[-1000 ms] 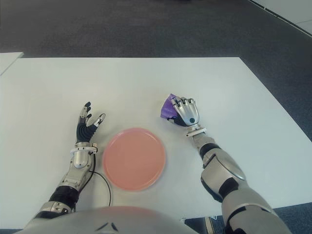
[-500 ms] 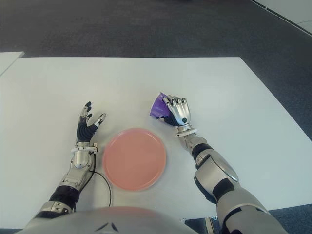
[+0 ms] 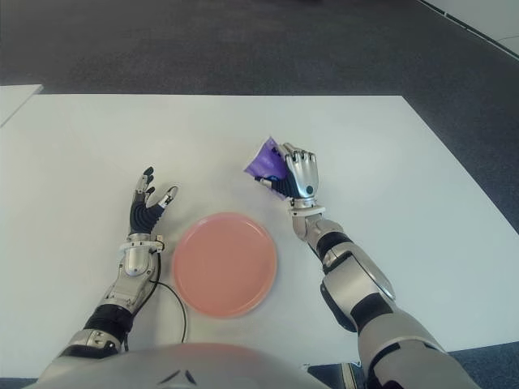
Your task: Put the tissue paper into the plate.
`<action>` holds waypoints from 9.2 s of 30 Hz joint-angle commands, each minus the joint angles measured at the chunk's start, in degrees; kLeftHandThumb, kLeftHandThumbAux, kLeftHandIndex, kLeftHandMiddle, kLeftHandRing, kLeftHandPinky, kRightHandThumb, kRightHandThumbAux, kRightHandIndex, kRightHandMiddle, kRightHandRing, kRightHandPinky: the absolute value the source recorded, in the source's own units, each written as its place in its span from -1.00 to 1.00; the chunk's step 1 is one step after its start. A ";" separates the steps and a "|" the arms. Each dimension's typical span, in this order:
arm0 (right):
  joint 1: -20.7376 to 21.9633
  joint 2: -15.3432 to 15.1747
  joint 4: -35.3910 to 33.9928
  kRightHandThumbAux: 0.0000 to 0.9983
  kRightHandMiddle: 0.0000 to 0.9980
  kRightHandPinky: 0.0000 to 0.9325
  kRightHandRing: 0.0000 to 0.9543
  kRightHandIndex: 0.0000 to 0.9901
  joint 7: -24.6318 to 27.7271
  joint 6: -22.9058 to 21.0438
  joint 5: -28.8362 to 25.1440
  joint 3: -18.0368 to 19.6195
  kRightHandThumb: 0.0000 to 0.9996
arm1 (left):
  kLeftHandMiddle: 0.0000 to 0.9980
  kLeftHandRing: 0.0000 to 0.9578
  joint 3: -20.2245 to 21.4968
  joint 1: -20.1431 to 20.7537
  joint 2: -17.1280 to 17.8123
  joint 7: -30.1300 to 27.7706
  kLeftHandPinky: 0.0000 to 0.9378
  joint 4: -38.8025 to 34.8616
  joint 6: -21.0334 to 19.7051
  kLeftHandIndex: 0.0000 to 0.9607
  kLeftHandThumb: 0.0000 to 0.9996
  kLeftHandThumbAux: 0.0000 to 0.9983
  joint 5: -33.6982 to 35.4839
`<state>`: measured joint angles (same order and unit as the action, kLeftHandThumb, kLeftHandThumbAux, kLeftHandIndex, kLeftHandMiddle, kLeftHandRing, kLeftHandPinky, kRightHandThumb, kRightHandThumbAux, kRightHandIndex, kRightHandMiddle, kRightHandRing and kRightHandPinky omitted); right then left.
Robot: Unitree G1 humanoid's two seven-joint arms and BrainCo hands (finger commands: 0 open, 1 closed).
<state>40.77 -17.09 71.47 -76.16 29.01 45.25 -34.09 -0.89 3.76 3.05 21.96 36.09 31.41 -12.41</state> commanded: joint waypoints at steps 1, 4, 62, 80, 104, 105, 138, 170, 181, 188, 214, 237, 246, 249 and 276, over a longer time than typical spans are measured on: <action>1.25 1.26 -0.77 0.36 0.07 0.82 0.81 -0.19 -0.01 0.21 -2.39 3.11 0.71 | -1.00 -1.00 -0.31 -3.06 -0.73 0.43 -1.00 5.63 -1.38 -1.00 -0.93 0.04 -0.57; 1.29 1.77 -1.10 0.35 0.08 0.83 0.83 -0.19 -0.64 0.20 -3.38 4.64 0.71 | -1.00 -1.00 -0.24 -2.78 -0.84 0.50 -1.00 6.00 -1.46 -1.00 -0.93 0.05 -0.51; -24.58 -10.26 -64.25 0.36 0.07 0.71 0.73 -0.19 58.70 17.34 -12.53 14.29 0.71 | -1.00 -1.00 -1.02 -0.63 -0.60 2.89 -1.00 9.89 0.45 -1.00 -0.95 -0.04 -2.24; -28.80 -15.09 -67.06 0.36 0.06 0.71 0.72 -0.21 74.93 15.83 -11.09 16.47 0.70 | -1.00 -1.00 -0.94 -0.59 -0.65 2.84 -1.00 10.08 0.79 -1.00 -0.95 -0.02 -1.93; -31.02 -14.58 -63.67 0.36 0.08 0.78 0.74 -0.20 70.45 15.13 1.74 14.97 0.71 | -1.00 -1.00 -0.52 -0.39 -0.16 1.53 -1.00 10.70 1.47 -1.00 -0.92 0.00 -0.82; -30.69 -14.42 -63.00 0.36 0.08 0.78 0.74 -0.20 69.45 15.28 2.42 14.74 0.71 | -1.00 -1.00 -0.51 -0.38 -0.16 1.69 -1.00 10.71 1.40 -1.00 -0.92 -0.01 -0.88; -29.62 -11.50 -54.58 0.34 0.12 0.83 0.80 -0.17 53.31 13.01 12.63 4.35 0.72 | -1.00 -1.00 -1.02 -0.18 -0.37 2.10 -1.00 10.74 1.08 -1.00 -0.92 -0.02 -1.62; -32.60 -12.29 -61.18 0.35 0.06 0.66 0.64 -0.18 55.91 12.02 3.76 3.61 0.71 | -1.00 -1.00 -1.28 -0.04 -0.16 2.66 -1.00 11.24 1.95 -1.00 -0.92 -0.04 -2.13; -29.91 -13.12 -69.27 0.42 0.26 0.29 0.30 -0.15 74.48 11.04 -14.61 8.16 0.40 | -1.00 -1.00 -0.63 0.57 -0.18 1.81 -1.00 12.29 1.87 -1.00 -0.94 -0.03 -0.95; -30.36 -11.27 -71.95 0.44 0.24 0.18 0.22 -0.15 78.22 9.45 -19.61 12.00 0.36 | -1.00 -1.00 -0.48 1.02 -0.06 1.95 -1.00 13.20 2.17 -1.00 -0.92 0.01 -0.93; -18.54 3.40 -71.37 0.44 0.24 0.29 0.27 -0.14 81.85 -7.52 -50.53 32.21 0.39 | -1.00 -1.00 0.24 4.07 1.33 1.39 -1.00 18.35 3.45 -1.00 -0.93 0.01 -0.04; -13.80 16.90 -59.65 0.43 0.04 -0.03 0.02 -0.13 70.51 -11.79 -57.89 44.10 0.36 | -1.00 -1.00 0.20 4.07 1.58 0.32 -1.00 18.31 2.96 -1.00 -0.91 0.01 1.08; -15.34 16.21 -41.41 0.44 -0.18 -0.43 -0.28 -0.15 73.00 -5.21 -57.52 46.83 0.36 | -1.00 -1.00 0.10 3.17 1.65 0.26 -1.00 17.05 3.03 -1.00 -0.91 0.00 1.09; -15.53 14.71 -33.57 0.45 -0.29 -0.55 -0.41 -0.16 74.93 -3.14 -57.28 47.66 0.35 | -1.00 -1.00 0.26 2.70 1.68 -0.18 -1.00 16.28 3.22 -1.00 -0.92 0.01 1.47; -22.67 6.73 -15.77 0.14 -1.00 -1.00 -1.00 -1.00 80.43 3.26 -41.29 37.26 -1.00 | -1.00 -1.00 0.81 0.35 2.01 -2.66 -1.00 12.63 2.35 -1.00 -0.89 0.09 2.68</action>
<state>19.27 -8.96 51.89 3.97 33.09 1.40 4.80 -0.26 9.86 5.18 20.50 45.42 35.62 -9.94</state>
